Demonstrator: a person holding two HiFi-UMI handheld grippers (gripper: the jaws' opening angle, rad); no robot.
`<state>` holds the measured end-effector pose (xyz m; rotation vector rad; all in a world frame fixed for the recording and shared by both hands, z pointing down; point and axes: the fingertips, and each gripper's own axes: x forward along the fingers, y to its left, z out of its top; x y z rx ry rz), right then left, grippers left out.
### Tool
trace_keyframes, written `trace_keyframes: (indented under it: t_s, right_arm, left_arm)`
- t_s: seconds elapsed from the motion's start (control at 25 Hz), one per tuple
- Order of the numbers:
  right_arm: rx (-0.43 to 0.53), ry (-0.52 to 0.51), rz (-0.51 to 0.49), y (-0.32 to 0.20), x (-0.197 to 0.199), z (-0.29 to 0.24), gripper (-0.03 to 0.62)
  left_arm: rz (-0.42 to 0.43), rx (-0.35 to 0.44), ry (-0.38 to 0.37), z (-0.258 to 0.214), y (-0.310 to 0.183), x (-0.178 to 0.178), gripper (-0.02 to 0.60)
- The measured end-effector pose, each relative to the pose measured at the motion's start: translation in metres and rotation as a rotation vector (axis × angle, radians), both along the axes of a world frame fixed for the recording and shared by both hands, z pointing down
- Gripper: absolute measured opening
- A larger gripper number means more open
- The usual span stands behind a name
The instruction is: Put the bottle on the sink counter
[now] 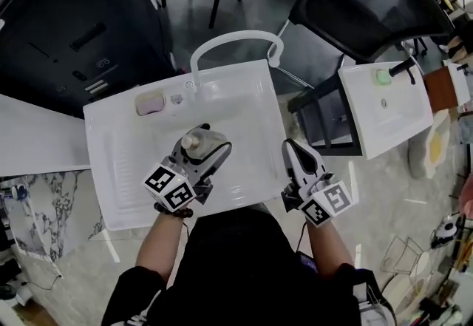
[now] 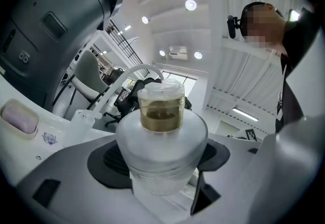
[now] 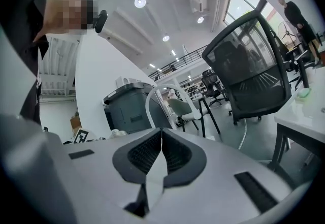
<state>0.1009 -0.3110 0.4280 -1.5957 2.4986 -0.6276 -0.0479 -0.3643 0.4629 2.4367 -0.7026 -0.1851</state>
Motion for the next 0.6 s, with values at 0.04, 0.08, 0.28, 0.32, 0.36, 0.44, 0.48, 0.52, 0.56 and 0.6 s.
trace_keyframes:
  t_s: [0.04,0.08,0.28,0.32,0.36,0.44,0.48,0.52,0.56,0.6]
  right_arm:
    - [-0.012,0.002,0.003,0.001,0.001,0.004,0.031]
    - [-0.022,0.002,0.008,0.002,0.004,0.007,0.032]
    - [-0.069,-0.032,0.015,0.002,0.016,0.023,0.032]
    - [-0.081,-0.035,0.003,0.003,0.018,0.027,0.031]
    - [-0.095,-0.045,-0.011,0.004,0.019,0.031,0.032]
    - [-0.122,-0.080,-0.034,0.006,0.022,0.039,0.031]
    - [-0.135,-0.095,-0.041,0.008,0.023,0.043,0.031]
    - [-0.148,-0.103,-0.045,0.010,0.025,0.048,0.032]
    - [-0.161,-0.107,-0.048,0.012,0.027,0.053,0.032]
    - [-0.177,-0.110,-0.049,0.014,0.029,0.058,0.032]
  left_arm:
    - [0.002,-0.007,-0.003,0.005,-0.003,0.004,0.351]
    - [0.003,-0.014,-0.007,0.010,-0.006,0.008,0.351]
    - [-0.028,-0.050,-0.061,0.035,-0.026,0.033,0.351]
    - [-0.033,-0.061,-0.074,0.041,-0.031,0.040,0.351]
    - [-0.033,-0.068,-0.088,0.047,-0.037,0.048,0.351]
    - [-0.029,-0.070,-0.113,0.059,-0.049,0.063,0.351]
    - [-0.032,-0.073,-0.121,0.064,-0.056,0.068,0.351]
    - [-0.040,-0.080,-0.125,0.070,-0.063,0.072,0.351]
    - [-0.051,-0.088,-0.131,0.075,-0.070,0.075,0.351]
    - [-0.065,-0.093,-0.143,0.080,-0.077,0.077,0.351]
